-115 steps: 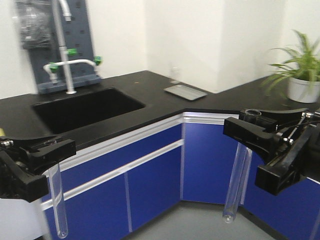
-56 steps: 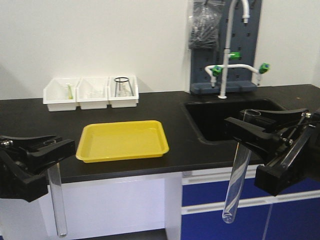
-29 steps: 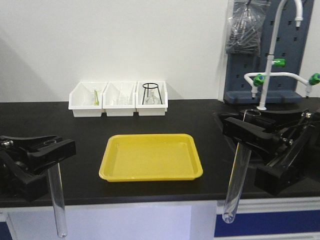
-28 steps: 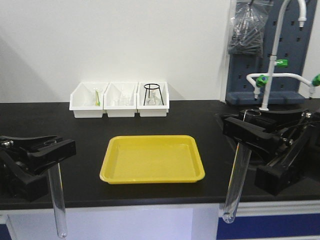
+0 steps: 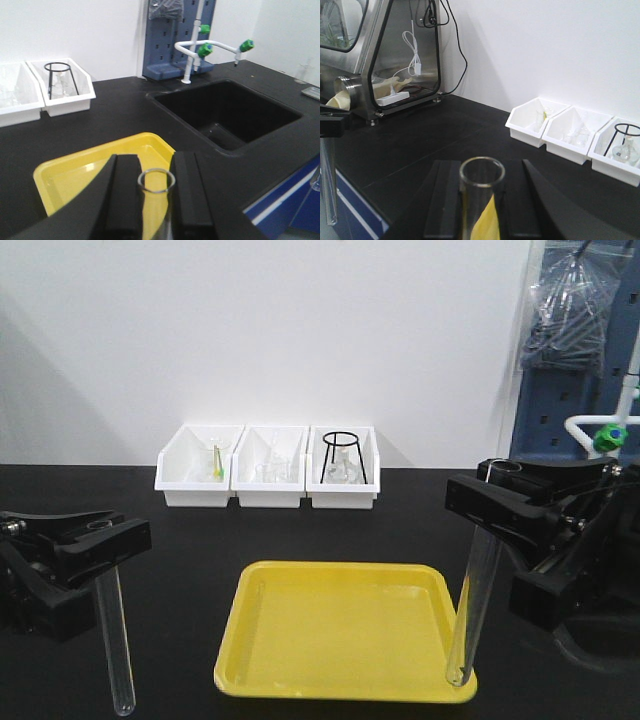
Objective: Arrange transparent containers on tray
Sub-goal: 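Hold both tubes upright while the base drives to the yellow tray, then lower the left gripper's tube toward the yellow tray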
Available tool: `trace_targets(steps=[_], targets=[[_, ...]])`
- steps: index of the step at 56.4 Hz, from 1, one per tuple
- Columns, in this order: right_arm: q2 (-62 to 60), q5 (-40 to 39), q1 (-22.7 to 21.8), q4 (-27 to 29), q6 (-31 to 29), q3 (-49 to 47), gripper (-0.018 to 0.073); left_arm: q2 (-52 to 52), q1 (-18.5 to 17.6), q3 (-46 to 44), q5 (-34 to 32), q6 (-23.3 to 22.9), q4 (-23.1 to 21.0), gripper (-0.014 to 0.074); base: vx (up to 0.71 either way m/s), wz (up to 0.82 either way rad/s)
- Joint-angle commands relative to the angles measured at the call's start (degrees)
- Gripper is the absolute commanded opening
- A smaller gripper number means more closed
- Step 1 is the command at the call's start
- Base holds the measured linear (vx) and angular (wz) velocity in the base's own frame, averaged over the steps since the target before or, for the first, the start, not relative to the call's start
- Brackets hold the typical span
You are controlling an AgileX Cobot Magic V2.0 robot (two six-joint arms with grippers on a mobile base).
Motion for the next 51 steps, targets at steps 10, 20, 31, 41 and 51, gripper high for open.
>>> trace_targets(steps=[10,20,31,41,51], targets=[[-0.9,1.4,-0.1,-1.0,-0.1,-1.9,-0.0011,-1.0,-0.3,-1.6,1.2,-0.5,4.3,0.0000,0.32,0.04],[-0.9,1.4,-0.1,-1.0,-0.1,-1.9,-0.0011,-1.0,-0.3,-1.6,1.2,-0.5,4.3,0.0000,0.30,-0.04],[-0.9,1.4,-0.1,-1.0,-0.1,-1.9,-0.0011,-1.0,-0.3,-1.6,1.2,-0.5,4.3,0.0000,0.26,-0.09],[-0.9,1.4,-0.1,-1.0,-0.1,-1.9,-0.0011,-1.0,-0.3,-1.6,1.2,-0.5,4.3,0.0000,0.21,-0.09],[-0.9,1.4,-0.1,-1.0,-0.1,-1.9,-0.0011,-1.0,-0.3,-1.6,1.2,-0.5,4.3,0.0000,0.15,-0.02]])
